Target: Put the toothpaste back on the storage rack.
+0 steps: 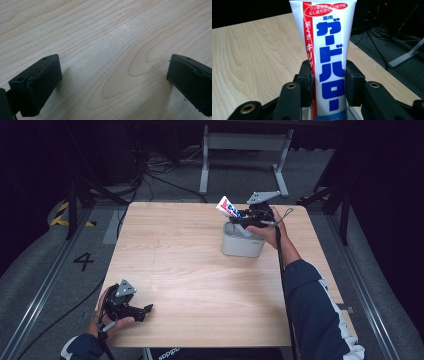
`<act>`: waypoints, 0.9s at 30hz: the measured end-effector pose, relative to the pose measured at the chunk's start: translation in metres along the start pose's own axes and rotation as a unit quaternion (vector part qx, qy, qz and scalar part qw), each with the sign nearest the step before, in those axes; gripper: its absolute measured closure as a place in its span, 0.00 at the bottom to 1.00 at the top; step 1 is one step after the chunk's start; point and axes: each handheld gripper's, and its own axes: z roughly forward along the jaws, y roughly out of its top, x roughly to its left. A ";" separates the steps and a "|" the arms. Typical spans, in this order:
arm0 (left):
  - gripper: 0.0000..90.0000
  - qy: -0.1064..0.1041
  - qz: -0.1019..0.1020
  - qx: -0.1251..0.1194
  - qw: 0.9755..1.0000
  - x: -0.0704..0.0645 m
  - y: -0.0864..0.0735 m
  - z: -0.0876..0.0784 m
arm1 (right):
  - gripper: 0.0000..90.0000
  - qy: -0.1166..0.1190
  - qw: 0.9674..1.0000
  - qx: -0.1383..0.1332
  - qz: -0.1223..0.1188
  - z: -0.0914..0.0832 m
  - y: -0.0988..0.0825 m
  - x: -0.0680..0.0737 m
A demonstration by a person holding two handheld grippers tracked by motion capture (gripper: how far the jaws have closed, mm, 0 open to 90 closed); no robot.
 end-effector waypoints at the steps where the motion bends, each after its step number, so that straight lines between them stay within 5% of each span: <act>1: 0.00 -0.002 -0.002 -0.001 1.000 0.000 0.000 0.000 | 0.72 0.000 1.000 0.000 -0.002 0.000 -0.001 0.000; 27: 0.00 -0.001 -0.001 -0.001 1.000 0.000 0.000 0.000 | 0.70 -0.004 1.000 0.030 0.002 -0.013 -0.025 -0.006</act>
